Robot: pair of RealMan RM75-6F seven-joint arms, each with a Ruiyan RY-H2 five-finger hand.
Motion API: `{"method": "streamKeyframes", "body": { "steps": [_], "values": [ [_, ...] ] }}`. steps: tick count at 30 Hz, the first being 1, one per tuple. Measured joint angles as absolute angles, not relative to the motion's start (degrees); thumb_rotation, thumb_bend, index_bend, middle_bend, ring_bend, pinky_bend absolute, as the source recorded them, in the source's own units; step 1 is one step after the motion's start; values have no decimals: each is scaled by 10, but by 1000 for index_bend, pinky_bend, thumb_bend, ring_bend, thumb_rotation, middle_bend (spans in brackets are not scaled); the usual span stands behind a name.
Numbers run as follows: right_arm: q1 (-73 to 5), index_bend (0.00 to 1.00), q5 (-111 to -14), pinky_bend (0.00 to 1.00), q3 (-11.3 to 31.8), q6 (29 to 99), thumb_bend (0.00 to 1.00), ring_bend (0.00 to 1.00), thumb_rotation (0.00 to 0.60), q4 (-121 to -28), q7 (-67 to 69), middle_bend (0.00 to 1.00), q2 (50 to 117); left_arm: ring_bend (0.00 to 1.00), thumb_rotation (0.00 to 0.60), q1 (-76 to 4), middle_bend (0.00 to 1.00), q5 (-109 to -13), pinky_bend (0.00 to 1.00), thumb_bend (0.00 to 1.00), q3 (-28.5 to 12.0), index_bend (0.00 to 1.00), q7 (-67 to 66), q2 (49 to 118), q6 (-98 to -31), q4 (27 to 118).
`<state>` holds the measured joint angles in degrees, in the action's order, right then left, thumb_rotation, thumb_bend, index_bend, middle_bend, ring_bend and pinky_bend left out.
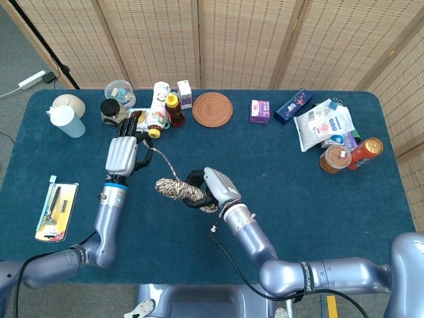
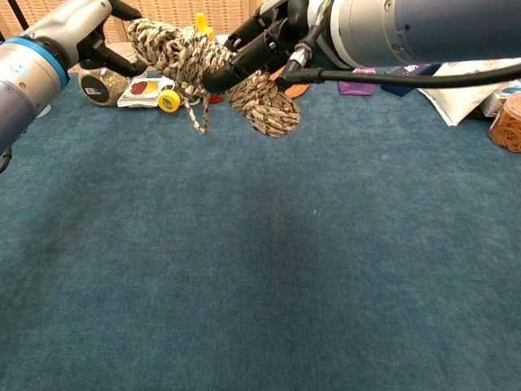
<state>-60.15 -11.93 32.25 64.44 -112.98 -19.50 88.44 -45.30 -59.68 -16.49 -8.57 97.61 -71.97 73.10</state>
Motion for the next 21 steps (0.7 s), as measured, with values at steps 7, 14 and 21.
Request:
{"method": "streamKeyframes", "body": {
  "steps": [7,14,21],
  "values": [
    [-631,765,-75,634,337,701,869,461,600,-1062,-203,573,911,0,600,-417,0,-654,0,427,-110,657,-75,963,-720,748],
    [-647,766,-42,635,348,721,873,466,600,-993,-214,574,938,0,600,-388,0,-711,0,427,-81,657,-63,943,-731,779],
    [-652,766,-48,634,340,729,874,468,600,-935,-224,575,963,0,600,-374,0,-735,0,425,-72,657,-56,924,-736,809]
  ]
}}
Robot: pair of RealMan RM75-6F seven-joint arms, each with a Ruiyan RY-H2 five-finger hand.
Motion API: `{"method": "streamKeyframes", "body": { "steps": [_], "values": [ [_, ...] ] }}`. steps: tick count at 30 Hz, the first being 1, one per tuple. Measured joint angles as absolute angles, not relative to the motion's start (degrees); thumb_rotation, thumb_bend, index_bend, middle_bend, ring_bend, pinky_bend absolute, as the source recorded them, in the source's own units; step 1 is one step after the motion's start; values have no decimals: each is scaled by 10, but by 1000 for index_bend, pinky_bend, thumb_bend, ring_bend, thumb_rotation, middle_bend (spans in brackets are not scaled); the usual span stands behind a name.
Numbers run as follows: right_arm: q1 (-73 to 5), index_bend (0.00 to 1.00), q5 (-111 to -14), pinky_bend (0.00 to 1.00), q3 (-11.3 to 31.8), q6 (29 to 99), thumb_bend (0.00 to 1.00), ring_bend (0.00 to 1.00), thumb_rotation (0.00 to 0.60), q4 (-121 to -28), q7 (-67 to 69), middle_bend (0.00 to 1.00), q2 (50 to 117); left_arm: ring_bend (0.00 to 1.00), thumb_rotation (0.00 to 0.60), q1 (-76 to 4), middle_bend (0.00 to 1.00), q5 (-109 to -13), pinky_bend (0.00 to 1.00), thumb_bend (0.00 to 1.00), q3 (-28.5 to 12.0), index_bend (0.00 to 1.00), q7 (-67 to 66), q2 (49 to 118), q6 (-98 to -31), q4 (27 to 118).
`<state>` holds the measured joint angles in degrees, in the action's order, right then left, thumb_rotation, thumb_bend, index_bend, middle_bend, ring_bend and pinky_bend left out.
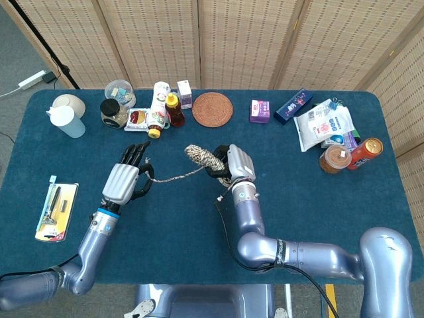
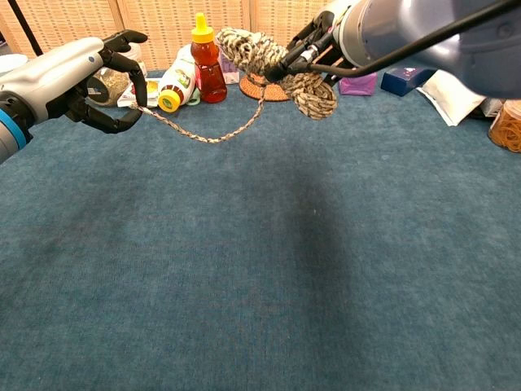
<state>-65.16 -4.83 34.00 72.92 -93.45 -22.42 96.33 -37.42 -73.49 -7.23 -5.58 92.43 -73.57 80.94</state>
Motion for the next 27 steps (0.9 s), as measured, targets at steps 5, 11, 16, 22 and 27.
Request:
{"method": "streamKeyframes", "body": {
  "steps": [5,11,16,22,27],
  "values": [
    [-654,766,-64,634,325,737,875,468,600,-875,-232,575,988,0,600,-365,0,-753,0,424,-71,657,-46,900,-742,851],
    [-653,767,-91,635,316,744,875,469,600,-780,-240,576,1036,0,600,-354,0,-782,0,422,-70,657,-46,862,-750,925],
    [-644,767,-95,634,330,737,875,470,600,-748,-252,576,1060,0,600,-345,0,-802,0,420,-67,657,-52,839,-754,974],
    [-637,767,-91,636,352,731,875,471,600,-733,-269,577,1069,0,600,-333,0,-828,0,419,-59,657,-59,826,-758,1001],
    [-631,767,-92,638,361,730,875,472,600,-721,-281,577,1076,0,600,-327,0,-843,0,418,-56,657,-59,820,-761,1015]
  ]
}}
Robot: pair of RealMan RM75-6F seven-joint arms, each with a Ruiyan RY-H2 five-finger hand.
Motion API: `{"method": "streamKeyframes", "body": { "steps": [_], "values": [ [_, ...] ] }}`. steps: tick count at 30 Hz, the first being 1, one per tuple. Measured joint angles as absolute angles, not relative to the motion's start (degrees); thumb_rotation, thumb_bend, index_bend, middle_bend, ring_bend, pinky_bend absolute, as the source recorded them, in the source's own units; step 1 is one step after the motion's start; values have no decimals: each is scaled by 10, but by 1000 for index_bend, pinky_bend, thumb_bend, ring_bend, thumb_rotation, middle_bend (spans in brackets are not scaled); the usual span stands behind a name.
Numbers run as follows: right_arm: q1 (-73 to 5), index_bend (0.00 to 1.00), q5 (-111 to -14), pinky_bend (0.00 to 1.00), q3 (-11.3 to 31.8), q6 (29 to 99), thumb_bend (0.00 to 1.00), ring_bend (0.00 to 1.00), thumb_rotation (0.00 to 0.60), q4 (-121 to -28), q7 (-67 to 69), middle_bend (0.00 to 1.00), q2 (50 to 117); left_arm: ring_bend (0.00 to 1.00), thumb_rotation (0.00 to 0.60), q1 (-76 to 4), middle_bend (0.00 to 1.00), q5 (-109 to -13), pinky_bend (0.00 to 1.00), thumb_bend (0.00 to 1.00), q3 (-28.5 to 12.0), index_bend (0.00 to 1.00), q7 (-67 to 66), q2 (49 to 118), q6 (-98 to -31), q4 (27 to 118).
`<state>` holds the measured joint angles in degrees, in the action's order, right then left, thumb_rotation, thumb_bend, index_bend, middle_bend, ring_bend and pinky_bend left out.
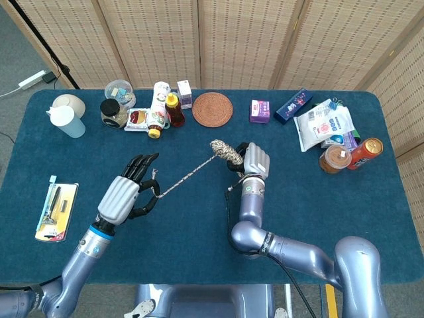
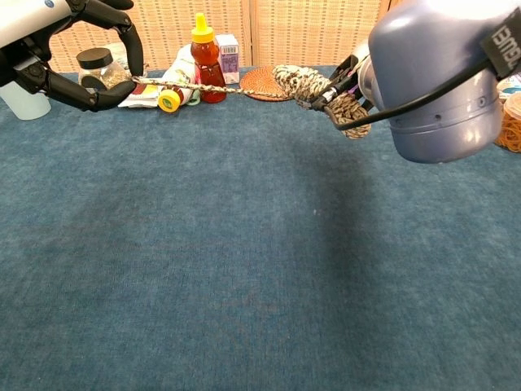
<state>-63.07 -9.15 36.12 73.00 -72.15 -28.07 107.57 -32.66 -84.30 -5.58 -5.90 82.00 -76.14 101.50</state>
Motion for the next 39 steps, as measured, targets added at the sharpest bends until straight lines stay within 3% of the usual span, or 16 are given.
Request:
{"method": "streamKeyframes", "body": {
  "steps": [21,34,36,39],
  "values": [
    [-615,767,-104,638,391,714,875,472,600,-674,-314,577,1089,0,600,-305,0,-899,0,416,-53,657,-60,785,-778,1072],
    [-598,767,-100,638,406,705,875,472,600,-713,-317,577,1082,0,600,-304,0,-880,0,413,-59,653,-72,797,-757,1057],
    [-595,767,-101,638,407,705,875,472,600,-725,-316,577,1079,0,600,-304,0,-874,0,411,-60,620,-74,802,-754,1050],
    [-589,767,-102,638,408,704,875,472,600,-742,-315,577,1073,0,600,-304,0,-865,0,393,-62,440,-78,807,-748,1040]
  ]
}}
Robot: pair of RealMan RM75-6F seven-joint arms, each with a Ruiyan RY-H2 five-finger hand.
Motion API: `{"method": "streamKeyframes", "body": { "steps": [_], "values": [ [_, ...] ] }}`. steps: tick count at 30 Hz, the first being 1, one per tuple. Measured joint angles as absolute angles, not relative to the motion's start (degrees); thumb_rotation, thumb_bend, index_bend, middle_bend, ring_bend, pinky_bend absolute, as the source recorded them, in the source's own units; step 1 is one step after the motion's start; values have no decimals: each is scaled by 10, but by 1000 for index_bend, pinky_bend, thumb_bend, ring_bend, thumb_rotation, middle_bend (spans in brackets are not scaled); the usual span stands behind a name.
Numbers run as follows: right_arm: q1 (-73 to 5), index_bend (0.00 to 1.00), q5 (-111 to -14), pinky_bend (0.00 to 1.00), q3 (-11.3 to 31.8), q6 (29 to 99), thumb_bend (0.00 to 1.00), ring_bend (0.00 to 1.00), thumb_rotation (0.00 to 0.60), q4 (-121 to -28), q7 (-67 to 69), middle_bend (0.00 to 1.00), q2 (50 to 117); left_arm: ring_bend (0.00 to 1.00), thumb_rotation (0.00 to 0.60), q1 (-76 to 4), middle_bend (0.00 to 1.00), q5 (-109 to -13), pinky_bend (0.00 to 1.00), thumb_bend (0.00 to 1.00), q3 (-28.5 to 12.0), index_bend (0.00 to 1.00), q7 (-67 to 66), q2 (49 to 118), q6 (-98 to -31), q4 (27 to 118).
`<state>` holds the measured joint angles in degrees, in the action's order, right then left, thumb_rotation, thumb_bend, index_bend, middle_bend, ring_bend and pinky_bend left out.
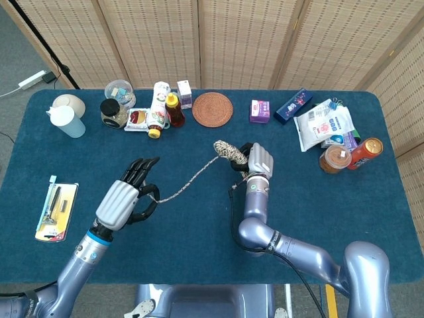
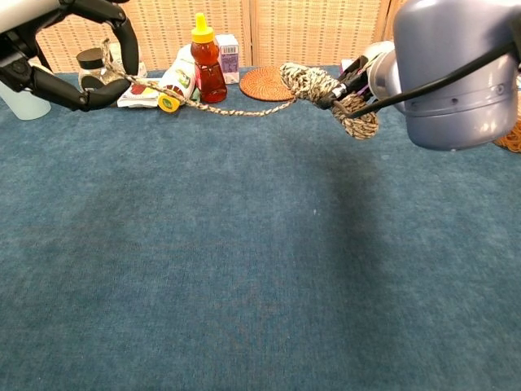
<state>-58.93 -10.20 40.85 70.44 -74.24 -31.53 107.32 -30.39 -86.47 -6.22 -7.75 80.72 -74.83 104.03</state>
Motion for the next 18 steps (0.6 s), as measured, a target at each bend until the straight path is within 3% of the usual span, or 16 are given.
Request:
{"method": "streamKeyframes", "body": {
  "steps": [2,4,5,18],
  "values": [
    [-586,767,-103,638,409,704,876,472,600,-753,-315,577,1069,0,600,-304,0,-857,0,362,-63,174,-79,809,-743,1036],
    [-582,767,-103,638,409,704,875,472,600,-765,-314,577,1064,0,600,-304,0,-851,0,335,-63,25,-80,809,-737,1034],
    [-580,767,-104,638,409,704,875,472,600,-771,-314,577,1062,0,600,-304,0,-847,0,319,-63,0,-80,808,-733,1034],
    [-556,768,-108,638,394,705,875,472,600,-835,-310,577,1036,0,600,-298,0,-816,0,269,-49,0,-136,722,-699,1105]
  ]
}}
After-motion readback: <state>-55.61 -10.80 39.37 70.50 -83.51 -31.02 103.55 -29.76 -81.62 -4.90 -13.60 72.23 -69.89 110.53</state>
